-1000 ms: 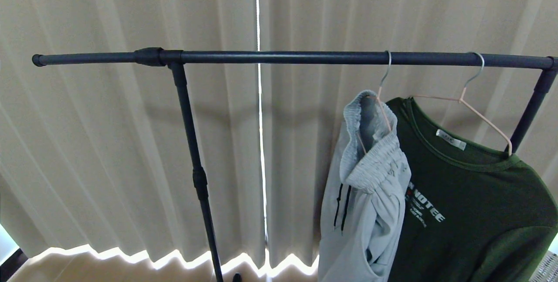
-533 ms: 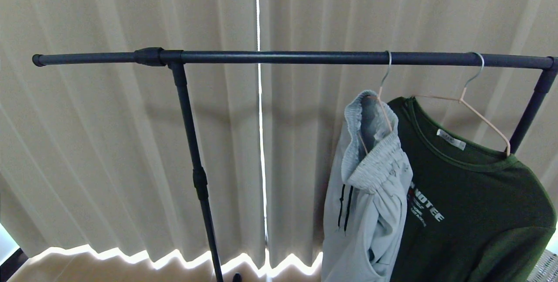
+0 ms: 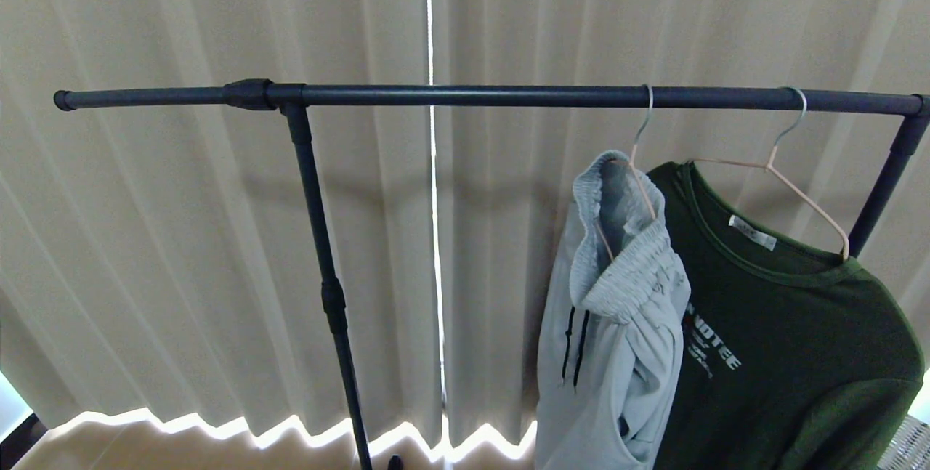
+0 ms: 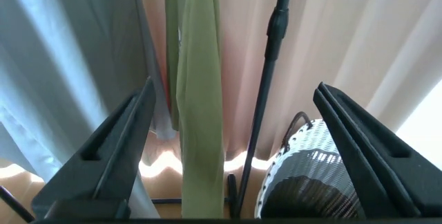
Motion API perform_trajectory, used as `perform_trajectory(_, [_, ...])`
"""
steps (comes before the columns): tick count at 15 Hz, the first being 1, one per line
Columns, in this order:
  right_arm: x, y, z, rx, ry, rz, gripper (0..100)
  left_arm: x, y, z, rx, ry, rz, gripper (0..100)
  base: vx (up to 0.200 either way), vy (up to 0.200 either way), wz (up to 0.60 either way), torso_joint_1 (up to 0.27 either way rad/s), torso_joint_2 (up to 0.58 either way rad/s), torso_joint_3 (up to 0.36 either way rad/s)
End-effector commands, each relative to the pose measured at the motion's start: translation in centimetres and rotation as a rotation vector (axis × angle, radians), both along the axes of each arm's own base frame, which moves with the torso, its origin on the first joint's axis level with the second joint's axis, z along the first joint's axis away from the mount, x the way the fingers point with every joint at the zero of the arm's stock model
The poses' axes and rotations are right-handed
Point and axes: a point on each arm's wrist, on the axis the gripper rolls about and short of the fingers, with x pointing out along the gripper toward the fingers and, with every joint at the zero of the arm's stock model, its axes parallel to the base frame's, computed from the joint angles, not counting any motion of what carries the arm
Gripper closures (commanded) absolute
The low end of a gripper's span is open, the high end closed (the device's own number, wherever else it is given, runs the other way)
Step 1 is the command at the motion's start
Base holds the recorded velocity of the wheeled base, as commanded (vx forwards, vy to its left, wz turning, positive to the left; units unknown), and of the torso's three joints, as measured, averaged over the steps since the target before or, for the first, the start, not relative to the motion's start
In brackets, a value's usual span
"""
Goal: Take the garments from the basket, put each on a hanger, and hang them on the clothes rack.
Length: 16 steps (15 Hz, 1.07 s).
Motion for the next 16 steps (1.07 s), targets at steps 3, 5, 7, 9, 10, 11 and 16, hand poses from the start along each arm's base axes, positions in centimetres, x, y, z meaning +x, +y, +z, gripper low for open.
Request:
perform_trajectory(3, [0.02,0.0,0.01,0.002,0.002,0.001,0,-0.01,0.0,0.0,-0.001,-0.002,0.001,0,0.0,0.0,0.0,0.0,0.0,0.0])
perform_trajectory(5, [0.02,0.01,0.01,-0.004,0.003,0.006,0,-0.01,0.0,0.0,-0.001,-0.002,-0.001,0,0.0,0.0,0.0,0.0,0.0,0.0])
perform_trajectory(7, [0.02,0.01,0.01,-0.006,0.003,0.008,0,-0.01,0.0,0.0,-0.001,-0.002,0.001,0,0.0,0.0,0.0,0.0,0.0,0.0])
perform_trajectory(9, [0.02,0.01,0.01,-0.008,0.004,0.015,0,-0.01,0.0,0.0,-0.001,-0.002,0.001,0,0.0,0.0,0.0,0.0,0.0,0.0])
perform_trajectory(10, [0.02,-0.02,0.01,-0.008,0.003,0.038,0,-0.01,0.0,0.0,-0.001,-0.002,0.001,0,0.0,0.0,0.0,0.0,0.0,0.0])
perform_trajectory(11, [-0.15,-0.17,-0.04,-0.012,-0.015,0.134,0,-0.01,0.0,0.0,-0.001,-0.002,0.001,0,0.0,0.0,0.0,0.0,0.0,0.0])
perform_trajectory(16, [-0.72,-0.12,-0.19,-0.025,-0.089,0.19,0,-0.01,0.0,0.0,-0.001,-0.002,0.001,0,0.0,0.0,0.0,0.0,0.0,0.0])
